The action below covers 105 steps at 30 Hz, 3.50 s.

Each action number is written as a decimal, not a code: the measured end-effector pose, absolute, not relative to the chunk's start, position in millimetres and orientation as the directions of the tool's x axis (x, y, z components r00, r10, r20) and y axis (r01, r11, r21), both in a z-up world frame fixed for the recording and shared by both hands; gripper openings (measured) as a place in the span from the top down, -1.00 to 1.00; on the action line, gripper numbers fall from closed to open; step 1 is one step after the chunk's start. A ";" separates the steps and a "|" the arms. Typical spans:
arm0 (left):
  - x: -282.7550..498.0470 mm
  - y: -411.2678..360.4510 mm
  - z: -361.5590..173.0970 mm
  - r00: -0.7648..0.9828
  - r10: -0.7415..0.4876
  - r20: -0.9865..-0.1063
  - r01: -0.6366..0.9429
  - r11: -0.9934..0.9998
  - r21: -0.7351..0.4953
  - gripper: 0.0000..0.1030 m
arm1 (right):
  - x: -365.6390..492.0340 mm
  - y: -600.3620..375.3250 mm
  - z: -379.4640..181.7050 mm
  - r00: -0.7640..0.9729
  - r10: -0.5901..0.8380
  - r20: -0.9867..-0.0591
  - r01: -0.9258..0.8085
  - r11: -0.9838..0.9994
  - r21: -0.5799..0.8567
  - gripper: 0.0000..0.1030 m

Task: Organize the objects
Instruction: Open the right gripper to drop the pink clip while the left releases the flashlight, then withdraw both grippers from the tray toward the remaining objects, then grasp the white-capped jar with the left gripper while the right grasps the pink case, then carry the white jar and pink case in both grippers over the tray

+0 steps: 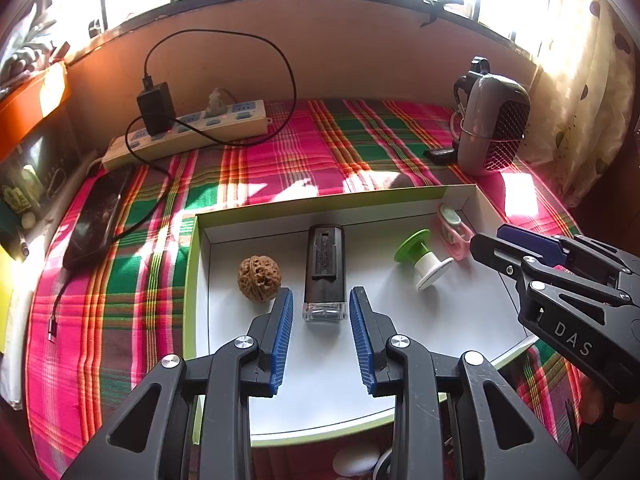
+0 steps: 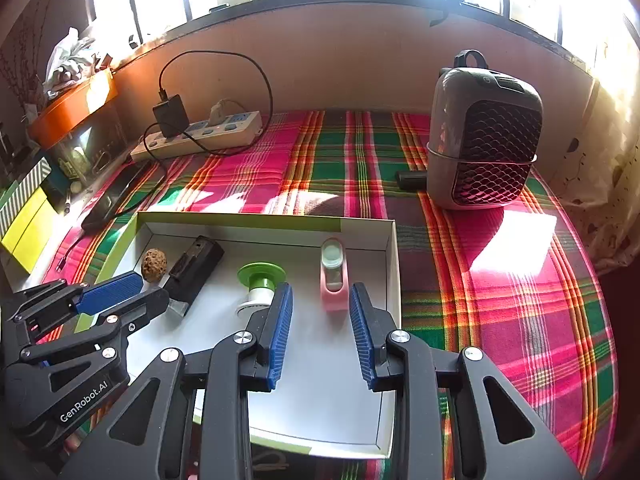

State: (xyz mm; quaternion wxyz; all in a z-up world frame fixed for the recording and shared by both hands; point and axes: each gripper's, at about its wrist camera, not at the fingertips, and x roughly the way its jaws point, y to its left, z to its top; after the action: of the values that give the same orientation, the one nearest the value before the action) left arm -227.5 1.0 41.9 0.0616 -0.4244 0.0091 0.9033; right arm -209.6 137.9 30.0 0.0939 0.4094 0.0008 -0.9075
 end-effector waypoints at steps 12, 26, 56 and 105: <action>-171.1 -18.6 54.7 -0.671 0.094 -0.735 -0.087 -0.995 -0.048 0.47 | -152.9 131.4 43.0 -0.681 -0.181 -0.709 0.181 -0.981 0.075 0.39; -109.5 -58.0 38.7 -0.650 0.180 -0.738 -0.116 -0.984 -0.139 0.47 | -80.2 129.3 26.5 -0.675 -0.150 -0.722 0.165 -0.985 0.051 0.39; -113.5 -53.9 21.7 -0.573 0.340 -0.746 -0.220 -0.940 -0.260 0.43 | -79.2 103.1 -5.1 -0.578 -0.277 -0.768 0.329 -0.940 0.091 0.39; -130.6 -17.3 10.5 -0.583 0.251 -0.773 -0.227 -0.963 -0.143 0.47 | -91.1 115.0 -8.3 -0.573 -0.265 -0.775 0.359 -0.932 0.053 0.53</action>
State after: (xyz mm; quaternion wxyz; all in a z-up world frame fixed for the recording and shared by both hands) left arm -130.6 -17.3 10.5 0.1344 -0.4366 -0.0142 0.8894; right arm -91.1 115.0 -8.3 0.1761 0.4270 0.0551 -0.8852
